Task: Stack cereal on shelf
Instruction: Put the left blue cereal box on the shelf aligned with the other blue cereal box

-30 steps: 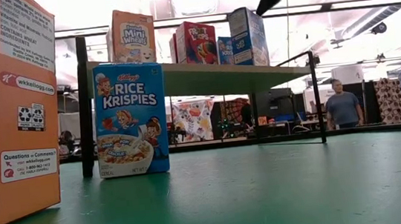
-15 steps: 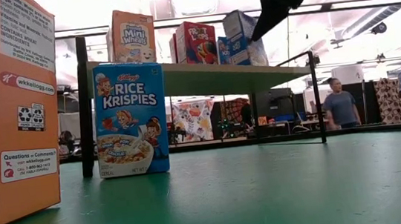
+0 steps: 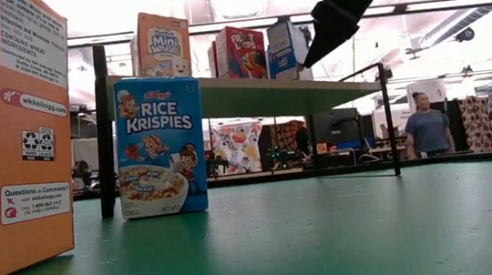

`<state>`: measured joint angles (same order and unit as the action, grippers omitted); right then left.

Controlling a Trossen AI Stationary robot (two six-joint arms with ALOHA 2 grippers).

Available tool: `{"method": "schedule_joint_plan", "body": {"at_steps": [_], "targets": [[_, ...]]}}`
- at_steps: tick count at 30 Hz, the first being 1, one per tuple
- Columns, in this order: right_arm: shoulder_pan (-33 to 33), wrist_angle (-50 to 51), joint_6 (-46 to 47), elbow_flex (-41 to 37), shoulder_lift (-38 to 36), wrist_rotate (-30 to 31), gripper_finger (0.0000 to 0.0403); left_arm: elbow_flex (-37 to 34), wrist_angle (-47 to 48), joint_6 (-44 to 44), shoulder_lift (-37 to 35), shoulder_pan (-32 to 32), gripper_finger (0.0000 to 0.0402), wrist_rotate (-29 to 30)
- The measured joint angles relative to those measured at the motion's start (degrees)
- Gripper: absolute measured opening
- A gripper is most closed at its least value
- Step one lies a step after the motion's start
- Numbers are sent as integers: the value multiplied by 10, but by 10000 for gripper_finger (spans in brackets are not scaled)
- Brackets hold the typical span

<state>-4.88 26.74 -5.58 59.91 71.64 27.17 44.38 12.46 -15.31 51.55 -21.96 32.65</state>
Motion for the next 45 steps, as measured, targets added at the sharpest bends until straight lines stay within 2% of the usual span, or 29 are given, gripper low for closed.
{"method": "schedule_joint_plan", "body": {"at_steps": [6, 12, 15, 18, 25, 40, 45], "targets": [[3, 6, 1, 9, -1, -11, 9, 0, 0, 0, 0, 0, 0, 0], [23, 0, -14, 34, -7, -134, 9, 0, 0, 0, 0, 0, 0, 0], [31, -31, -19, 38, -7, -152, 9, 0, 0, 0, 0, 0, 0, 0], [33, -72, -32, 33, -4, -139, 9, 0, 0, 0, 0, 0, 0, 0], [31, -87, -58, 31, 10, 0, 9, 0, 0, 0, 1, 0, 0, 0], [30, -132, -53, 29, 17, 34, 9, -1, -3, -2, 10, 0, 0, 0], [31, -144, -60, 33, 17, 21, 9, -1, -5, -2, 10, 0, 0, 0]]}}
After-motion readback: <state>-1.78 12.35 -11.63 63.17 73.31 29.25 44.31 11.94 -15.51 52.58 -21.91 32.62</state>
